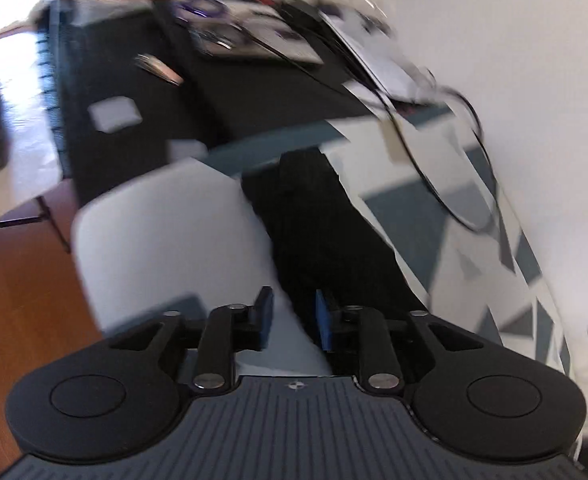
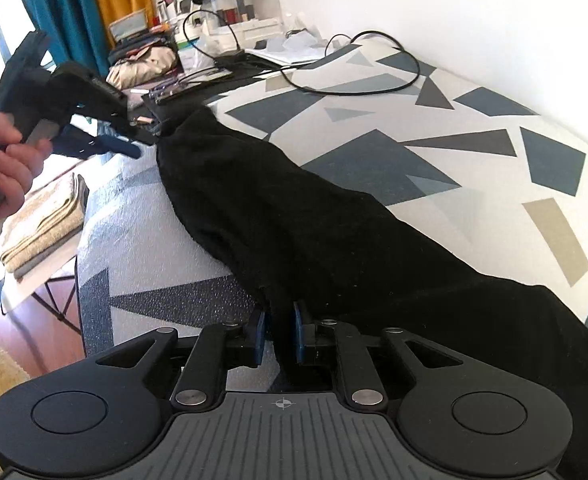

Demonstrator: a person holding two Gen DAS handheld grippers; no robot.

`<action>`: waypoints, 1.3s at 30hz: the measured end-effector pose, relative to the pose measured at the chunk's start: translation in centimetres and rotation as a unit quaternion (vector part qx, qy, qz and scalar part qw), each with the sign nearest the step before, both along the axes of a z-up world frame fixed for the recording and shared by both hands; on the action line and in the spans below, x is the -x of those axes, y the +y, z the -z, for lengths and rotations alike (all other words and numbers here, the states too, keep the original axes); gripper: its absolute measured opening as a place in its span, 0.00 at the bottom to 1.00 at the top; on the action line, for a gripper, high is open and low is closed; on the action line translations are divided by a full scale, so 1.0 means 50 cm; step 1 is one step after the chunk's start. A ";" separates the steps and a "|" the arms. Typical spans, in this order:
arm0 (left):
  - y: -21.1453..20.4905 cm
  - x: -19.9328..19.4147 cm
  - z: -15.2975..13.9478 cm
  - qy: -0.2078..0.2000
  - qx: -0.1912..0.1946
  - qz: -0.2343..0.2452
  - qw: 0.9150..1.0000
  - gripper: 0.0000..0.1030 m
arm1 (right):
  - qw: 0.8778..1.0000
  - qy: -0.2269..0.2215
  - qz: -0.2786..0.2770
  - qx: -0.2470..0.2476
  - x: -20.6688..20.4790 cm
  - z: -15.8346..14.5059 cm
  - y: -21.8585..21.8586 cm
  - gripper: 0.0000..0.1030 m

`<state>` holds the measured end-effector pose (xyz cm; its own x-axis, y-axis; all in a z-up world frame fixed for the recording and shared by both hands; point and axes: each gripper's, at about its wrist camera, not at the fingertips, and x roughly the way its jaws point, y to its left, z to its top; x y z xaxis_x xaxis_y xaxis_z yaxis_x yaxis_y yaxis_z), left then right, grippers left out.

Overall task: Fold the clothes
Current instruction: 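Open both grippers and release the folded black garment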

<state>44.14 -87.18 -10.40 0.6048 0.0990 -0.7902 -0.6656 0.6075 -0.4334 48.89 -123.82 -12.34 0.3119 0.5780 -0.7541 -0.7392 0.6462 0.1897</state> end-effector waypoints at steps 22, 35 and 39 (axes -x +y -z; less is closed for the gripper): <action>-0.143 -0.151 0.011 0.076 -0.080 0.137 0.984 0.60 | 0.900 -0.004 0.421 -0.117 0.016 -0.097 -0.387 0.45; -0.194 -0.183 0.019 0.125 -0.136 0.144 0.972 0.68 | 0.838 -0.122 0.519 0.119 0.003 -0.024 -0.587 0.50; -0.196 -0.185 0.020 0.127 -0.138 0.138 0.972 0.69 | 0.827 -0.088 0.548 0.086 -0.025 0.006 -0.608 0.51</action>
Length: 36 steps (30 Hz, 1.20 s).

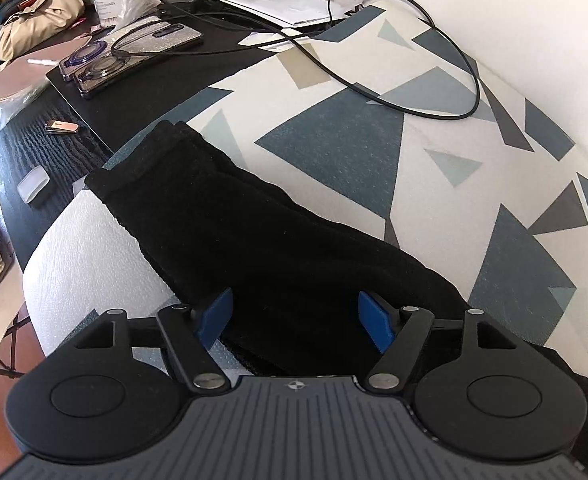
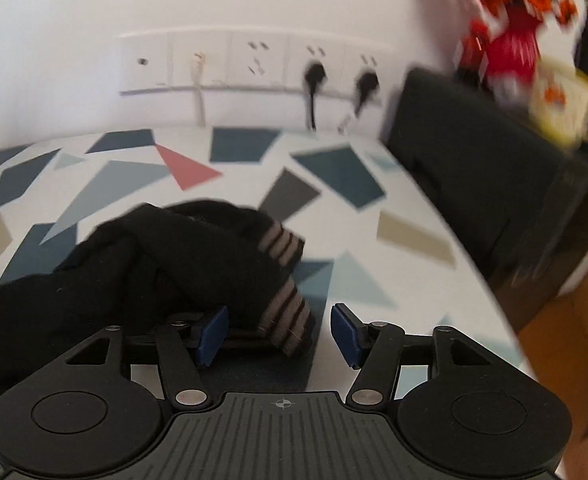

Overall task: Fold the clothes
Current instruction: 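Open both grippers and release the folded black garment, then move the right gripper to the striped cuffs and grasp them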

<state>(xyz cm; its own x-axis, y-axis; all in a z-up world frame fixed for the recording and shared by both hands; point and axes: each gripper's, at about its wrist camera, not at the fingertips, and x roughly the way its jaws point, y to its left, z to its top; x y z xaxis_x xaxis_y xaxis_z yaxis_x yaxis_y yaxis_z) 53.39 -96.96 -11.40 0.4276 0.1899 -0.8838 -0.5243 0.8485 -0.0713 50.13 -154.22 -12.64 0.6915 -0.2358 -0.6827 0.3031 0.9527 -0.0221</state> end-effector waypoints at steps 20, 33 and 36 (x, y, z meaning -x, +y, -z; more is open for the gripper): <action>-0.001 0.000 0.003 -0.004 -0.004 -0.001 1.000 0.73 | 0.993 -0.059 0.069 -0.070 0.043 -0.054 -0.080 0.42; 0.002 0.000 0.005 -0.004 -0.004 0.002 1.000 0.76 | 1.000 0.014 -0.017 -0.023 -0.023 0.014 0.029 0.10; 0.004 0.000 0.006 -0.005 -0.004 0.003 1.000 0.78 | 0.999 -0.016 0.027 -0.027 -0.005 -0.023 -0.004 0.04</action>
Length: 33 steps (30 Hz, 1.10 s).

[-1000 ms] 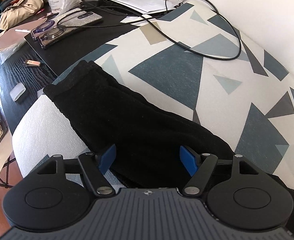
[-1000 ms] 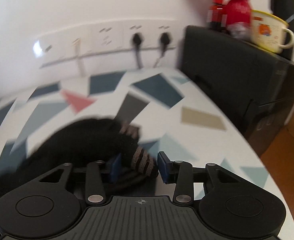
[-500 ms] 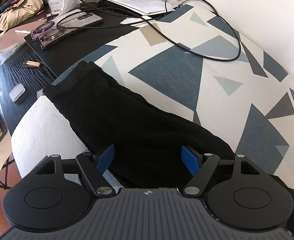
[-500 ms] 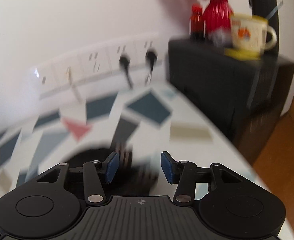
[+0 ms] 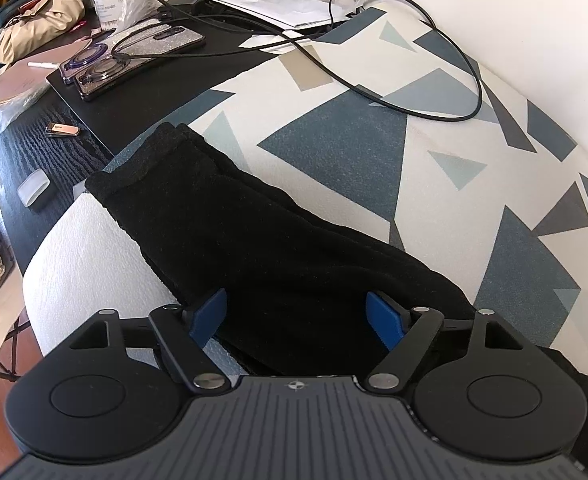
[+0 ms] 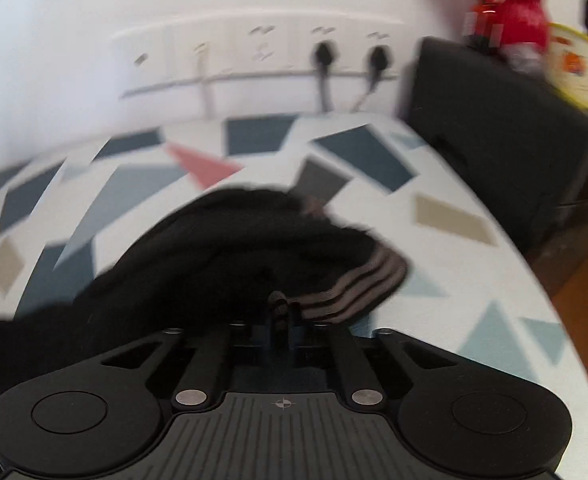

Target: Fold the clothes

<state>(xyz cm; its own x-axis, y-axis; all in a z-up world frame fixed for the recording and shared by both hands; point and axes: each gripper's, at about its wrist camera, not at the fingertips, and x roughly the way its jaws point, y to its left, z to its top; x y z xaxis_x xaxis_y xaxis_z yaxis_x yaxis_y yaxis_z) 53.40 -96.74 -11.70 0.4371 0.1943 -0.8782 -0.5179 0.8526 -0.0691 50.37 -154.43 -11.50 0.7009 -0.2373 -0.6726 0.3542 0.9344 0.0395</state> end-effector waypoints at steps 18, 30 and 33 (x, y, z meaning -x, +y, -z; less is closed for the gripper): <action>0.003 0.001 0.003 -0.005 0.001 0.001 1.000 0.80 | 0.979 -0.048 0.165 -0.108 0.133 -0.093 -0.175 0.30; 0.000 0.004 0.004 -0.008 -0.002 0.002 1.000 0.80 | 0.917 -0.002 0.234 -0.323 0.136 0.023 -0.166 0.64; -0.001 0.004 0.004 -0.009 -0.002 0.001 1.000 0.80 | 0.908 0.019 0.259 -0.329 0.106 0.039 -0.180 0.62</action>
<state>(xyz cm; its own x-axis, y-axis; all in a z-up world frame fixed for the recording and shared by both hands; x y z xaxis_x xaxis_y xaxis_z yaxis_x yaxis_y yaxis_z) 53.21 -96.80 -11.91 0.4525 0.1964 -0.8699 -0.5142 0.8544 -0.0745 45.05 -163.45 -13.44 0.5829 -0.0670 -0.8098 0.7525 0.4205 0.5069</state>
